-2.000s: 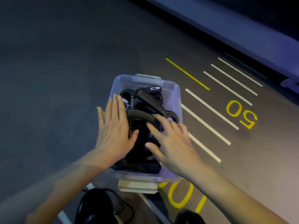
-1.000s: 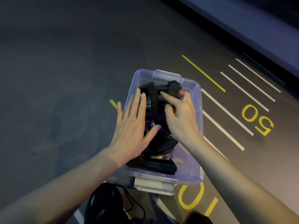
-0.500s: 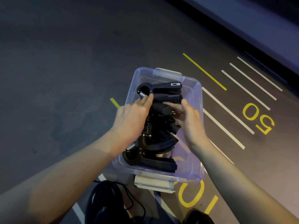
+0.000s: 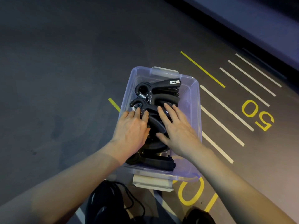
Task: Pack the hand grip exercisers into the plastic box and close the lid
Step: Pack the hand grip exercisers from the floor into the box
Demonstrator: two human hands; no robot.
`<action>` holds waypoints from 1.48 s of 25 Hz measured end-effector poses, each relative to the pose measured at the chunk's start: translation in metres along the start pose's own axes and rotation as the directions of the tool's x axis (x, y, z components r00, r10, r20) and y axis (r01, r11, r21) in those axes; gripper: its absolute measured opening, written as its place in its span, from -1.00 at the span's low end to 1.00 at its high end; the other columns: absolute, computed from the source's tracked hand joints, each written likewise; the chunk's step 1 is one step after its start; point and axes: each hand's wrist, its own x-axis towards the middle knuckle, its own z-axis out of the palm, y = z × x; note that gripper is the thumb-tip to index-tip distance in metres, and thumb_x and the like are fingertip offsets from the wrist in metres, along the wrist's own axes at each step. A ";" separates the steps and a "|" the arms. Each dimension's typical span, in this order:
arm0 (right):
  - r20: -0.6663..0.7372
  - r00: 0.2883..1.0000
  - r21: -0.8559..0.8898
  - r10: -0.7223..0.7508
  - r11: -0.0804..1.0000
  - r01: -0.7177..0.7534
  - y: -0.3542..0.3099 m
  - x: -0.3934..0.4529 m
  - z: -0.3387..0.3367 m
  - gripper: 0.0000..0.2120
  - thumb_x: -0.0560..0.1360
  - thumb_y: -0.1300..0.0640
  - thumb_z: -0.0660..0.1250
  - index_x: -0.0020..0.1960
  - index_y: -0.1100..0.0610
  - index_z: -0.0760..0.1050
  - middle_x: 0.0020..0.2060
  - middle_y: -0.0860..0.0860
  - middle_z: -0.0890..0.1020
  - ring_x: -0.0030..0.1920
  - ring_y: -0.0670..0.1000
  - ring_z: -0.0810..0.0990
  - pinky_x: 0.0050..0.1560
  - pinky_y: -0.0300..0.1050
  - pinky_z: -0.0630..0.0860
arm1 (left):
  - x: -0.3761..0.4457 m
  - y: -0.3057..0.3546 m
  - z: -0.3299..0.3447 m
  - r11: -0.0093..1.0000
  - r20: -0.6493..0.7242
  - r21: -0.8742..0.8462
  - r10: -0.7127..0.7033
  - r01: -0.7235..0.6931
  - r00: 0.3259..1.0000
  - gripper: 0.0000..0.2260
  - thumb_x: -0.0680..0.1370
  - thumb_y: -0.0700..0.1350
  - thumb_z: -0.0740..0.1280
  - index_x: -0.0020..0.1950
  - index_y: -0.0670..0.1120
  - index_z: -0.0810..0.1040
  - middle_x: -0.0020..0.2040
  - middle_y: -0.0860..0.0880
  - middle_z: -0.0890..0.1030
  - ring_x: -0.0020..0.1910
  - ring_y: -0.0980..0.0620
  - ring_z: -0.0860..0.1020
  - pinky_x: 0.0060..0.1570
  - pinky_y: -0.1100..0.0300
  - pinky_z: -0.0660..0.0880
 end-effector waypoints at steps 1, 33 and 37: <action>-0.004 1.000 0.008 -0.019 1.000 0.019 0.004 0.003 0.000 -0.27 0.58 -0.13 0.12 0.53 0.01 -0.28 0.53 -0.02 -0.23 0.51 0.06 -0.29 0.51 -0.02 -0.19 | -0.001 0.000 0.000 1.000 0.008 0.009 -0.005 0.005 1.000 -0.42 0.59 0.12 0.04 0.51 -0.15 -0.02 0.49 -0.24 0.14 0.43 -0.13 0.21 0.38 0.05 0.11; -0.018 0.992 -0.168 0.123 0.978 -0.125 0.027 0.067 -0.020 0.01 0.34 -0.54 -0.09 0.53 0.06 -0.30 0.53 0.10 -0.24 0.52 0.11 -0.28 0.46 0.17 -0.24 | -0.013 -0.003 0.010 0.994 -0.076 0.031 0.103 -0.101 0.992 -0.28 0.49 0.30 -0.26 0.47 -0.15 -0.29 0.51 -0.27 -0.12 0.49 -0.21 -0.04 0.44 -0.04 -0.11; -0.252 0.966 0.081 0.063 0.996 -0.044 0.019 0.025 -0.023 -0.17 0.48 -0.39 0.00 0.55 0.06 -0.15 0.55 0.02 -0.10 0.54 0.05 -0.15 0.49 0.07 -0.15 | -0.010 -0.008 0.010 0.993 -0.105 -0.080 0.073 -0.082 0.992 -0.28 0.51 0.30 -0.17 0.50 -0.18 0.05 0.49 -0.26 0.12 0.47 -0.19 0.13 0.42 -0.07 0.05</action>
